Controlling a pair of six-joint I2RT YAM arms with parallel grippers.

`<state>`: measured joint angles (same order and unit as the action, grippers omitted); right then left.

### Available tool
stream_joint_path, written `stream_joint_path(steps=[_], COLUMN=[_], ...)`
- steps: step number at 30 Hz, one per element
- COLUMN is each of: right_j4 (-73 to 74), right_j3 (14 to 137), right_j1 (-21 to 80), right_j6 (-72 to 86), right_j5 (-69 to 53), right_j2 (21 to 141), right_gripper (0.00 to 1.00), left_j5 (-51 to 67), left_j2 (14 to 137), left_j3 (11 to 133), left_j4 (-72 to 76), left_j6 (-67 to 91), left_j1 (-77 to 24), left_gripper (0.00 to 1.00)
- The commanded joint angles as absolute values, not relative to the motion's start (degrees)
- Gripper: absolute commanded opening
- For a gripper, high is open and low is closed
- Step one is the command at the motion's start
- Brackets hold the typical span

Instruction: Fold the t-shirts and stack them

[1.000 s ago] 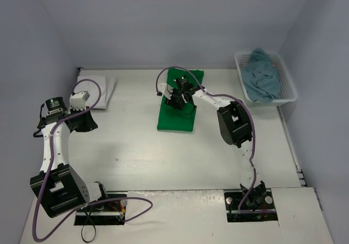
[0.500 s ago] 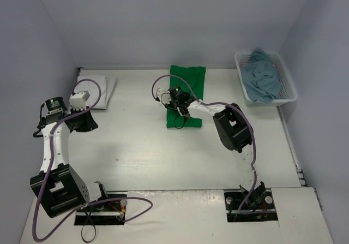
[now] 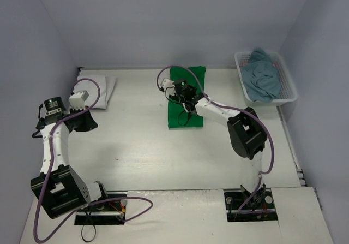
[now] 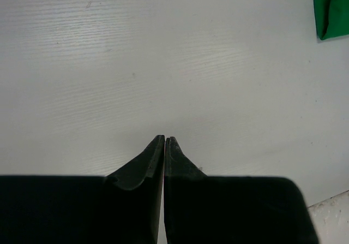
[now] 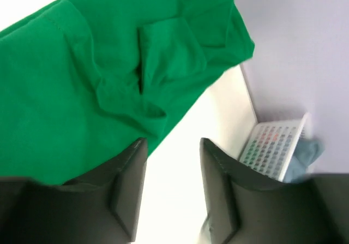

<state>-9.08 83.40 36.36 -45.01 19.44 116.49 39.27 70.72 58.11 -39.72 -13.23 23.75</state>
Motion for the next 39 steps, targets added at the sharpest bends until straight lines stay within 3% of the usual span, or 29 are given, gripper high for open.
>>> stream_joint_path(steps=[1,3,6,10,20,39], right_j4=[-6.2,0.3,5.8,9.2,11.2,4.9], right_j3=[83.0,82.8,79.3,75.2,68.8,67.8], right_j1=[36.5,36.6,36.5,35.9,36.0,35.9], right_j6=[-42.1,-40.8,-40.6,-41.0,-42.5,-45.3], right_j5=[17.8,12.3,6.5,0.5,-9.0,-10.1], right_j2=[107.8,106.3,104.0,101.5,100.3,106.9], right_gripper=[0.37,0.36,0.53,0.6,0.64,0.67], left_j5=[41.4,41.7,42.1,42.5,42.4,41.8], left_j2=[68.5,68.5,68.3,67.9,67.8,68.1], left_j3=[59.6,59.5,59.5,59.5,59.5,59.5], left_j4=[-39.1,-39.0,-39.0,-39.2,-39.2,-39.5], left_j6=[-13.5,-13.6,-13.6,-13.6,-13.7,-13.9], left_j1=[24.3,24.3,24.3,24.4,24.5,24.5], left_gripper=[0.0,0.0,0.0,0.0,0.0,0.0])
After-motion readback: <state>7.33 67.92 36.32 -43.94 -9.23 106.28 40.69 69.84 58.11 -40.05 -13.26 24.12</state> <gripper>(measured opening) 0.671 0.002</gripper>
